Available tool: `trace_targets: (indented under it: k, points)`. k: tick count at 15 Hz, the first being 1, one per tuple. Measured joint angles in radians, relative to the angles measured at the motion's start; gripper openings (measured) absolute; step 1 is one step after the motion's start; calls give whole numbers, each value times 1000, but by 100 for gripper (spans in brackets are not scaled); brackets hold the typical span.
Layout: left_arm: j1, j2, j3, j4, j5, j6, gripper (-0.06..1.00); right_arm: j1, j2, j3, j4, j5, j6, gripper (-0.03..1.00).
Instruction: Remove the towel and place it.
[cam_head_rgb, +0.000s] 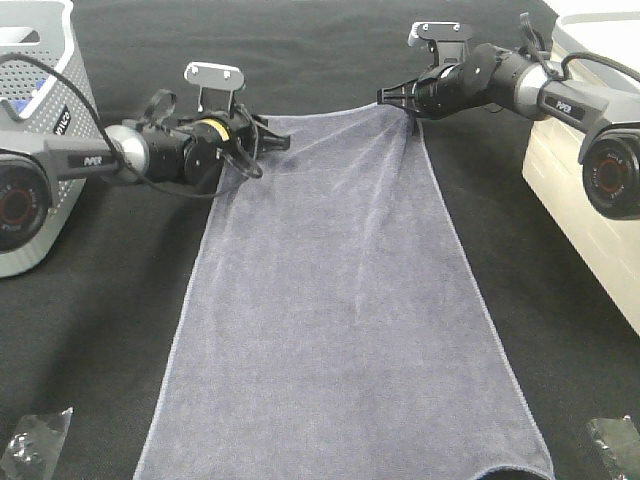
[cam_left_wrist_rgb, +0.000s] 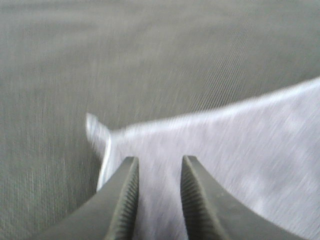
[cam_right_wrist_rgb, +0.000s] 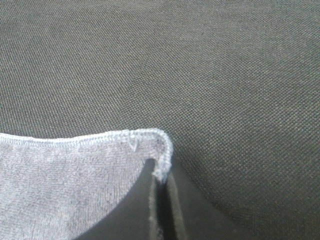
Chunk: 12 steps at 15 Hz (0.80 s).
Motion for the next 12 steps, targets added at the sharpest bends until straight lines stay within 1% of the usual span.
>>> trace_targets:
  k: [2, 8, 12]
  points:
    - [3, 23, 0, 6, -32, 0, 29, 0, 0, 0, 0, 7, 0, 2]
    - [57, 23, 0, 7, -34, -1, 29, 0, 0, 0, -18, 29, 0, 2]
    - [61, 23, 0, 7, -31, -3, 29, 0, 0, 0, -27, 29, 0, 3]
